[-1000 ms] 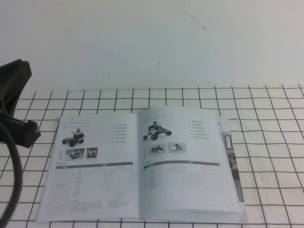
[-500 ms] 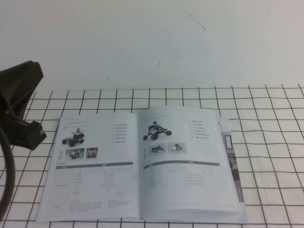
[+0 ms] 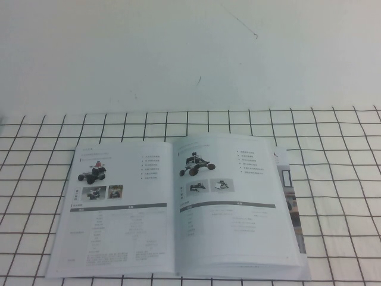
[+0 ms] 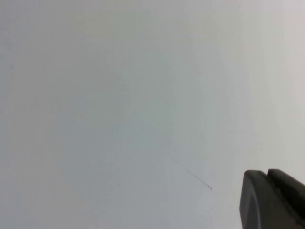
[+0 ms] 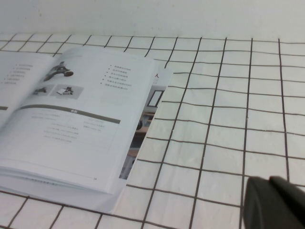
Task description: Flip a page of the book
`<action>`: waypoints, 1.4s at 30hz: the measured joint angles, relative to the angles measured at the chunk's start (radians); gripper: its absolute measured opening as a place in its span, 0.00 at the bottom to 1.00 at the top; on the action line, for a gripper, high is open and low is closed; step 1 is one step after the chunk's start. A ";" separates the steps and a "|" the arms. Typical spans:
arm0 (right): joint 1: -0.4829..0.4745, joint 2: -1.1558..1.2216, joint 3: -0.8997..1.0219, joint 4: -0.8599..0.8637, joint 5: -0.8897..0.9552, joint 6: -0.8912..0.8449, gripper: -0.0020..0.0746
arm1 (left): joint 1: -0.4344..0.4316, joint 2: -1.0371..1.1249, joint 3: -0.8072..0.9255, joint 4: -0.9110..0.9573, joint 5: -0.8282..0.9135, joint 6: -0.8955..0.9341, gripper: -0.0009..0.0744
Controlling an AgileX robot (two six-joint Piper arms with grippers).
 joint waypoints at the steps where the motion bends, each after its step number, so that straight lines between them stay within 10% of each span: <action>1: 0.000 0.000 0.000 0.000 0.000 0.000 0.03 | 0.003 -0.043 0.028 0.000 -0.005 0.005 0.01; 23: 0.000 0.000 0.000 0.000 -0.002 0.002 0.03 | 0.122 -0.318 0.471 0.026 -0.094 -0.024 0.01; 33: 0.000 0.000 0.000 0.000 -0.004 0.002 0.03 | 0.122 -0.318 0.471 1.352 0.000 -1.375 0.01; 42: 0.000 0.000 0.000 0.000 -0.004 0.002 0.03 | 0.188 -0.318 0.499 1.563 0.089 -1.635 0.01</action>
